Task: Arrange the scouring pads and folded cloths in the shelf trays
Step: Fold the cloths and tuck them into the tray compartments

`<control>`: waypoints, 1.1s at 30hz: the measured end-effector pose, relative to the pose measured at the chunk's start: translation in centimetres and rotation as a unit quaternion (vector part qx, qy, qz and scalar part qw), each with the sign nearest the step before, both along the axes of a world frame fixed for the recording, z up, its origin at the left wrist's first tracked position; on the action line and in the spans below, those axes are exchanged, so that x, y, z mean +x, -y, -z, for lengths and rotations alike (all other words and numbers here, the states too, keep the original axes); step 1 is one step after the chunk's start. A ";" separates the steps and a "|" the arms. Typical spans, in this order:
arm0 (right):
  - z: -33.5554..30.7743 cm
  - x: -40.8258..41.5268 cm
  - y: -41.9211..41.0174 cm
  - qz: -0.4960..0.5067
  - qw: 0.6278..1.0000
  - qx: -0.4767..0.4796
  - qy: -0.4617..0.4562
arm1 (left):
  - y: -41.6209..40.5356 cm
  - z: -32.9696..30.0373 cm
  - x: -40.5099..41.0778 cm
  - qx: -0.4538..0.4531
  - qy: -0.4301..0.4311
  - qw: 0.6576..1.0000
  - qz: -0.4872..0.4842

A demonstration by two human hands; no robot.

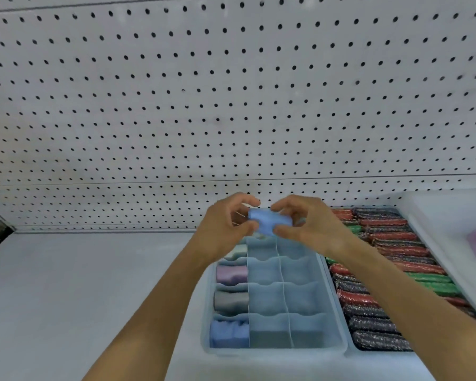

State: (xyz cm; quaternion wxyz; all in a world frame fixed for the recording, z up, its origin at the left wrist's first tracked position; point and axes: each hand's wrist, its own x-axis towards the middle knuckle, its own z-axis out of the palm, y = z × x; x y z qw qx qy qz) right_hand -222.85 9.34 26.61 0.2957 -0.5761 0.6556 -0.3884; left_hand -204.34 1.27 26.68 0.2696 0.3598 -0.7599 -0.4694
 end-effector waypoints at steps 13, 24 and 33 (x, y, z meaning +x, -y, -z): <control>8.7 0.9 4.6 -0.028 0.913 0.131 -0.386 | 2.0 9.6 0.3 -0.240 0.254 0.934 -0.067; 8.0 3.6 7.3 -0.071 0.793 0.206 -0.568 | 2.0 11.1 2.7 -0.198 0.271 0.936 -0.109; 9.2 0.5 5.4 -0.047 0.908 0.179 -0.376 | 2.0 11.6 2.7 -0.176 0.232 0.949 -0.117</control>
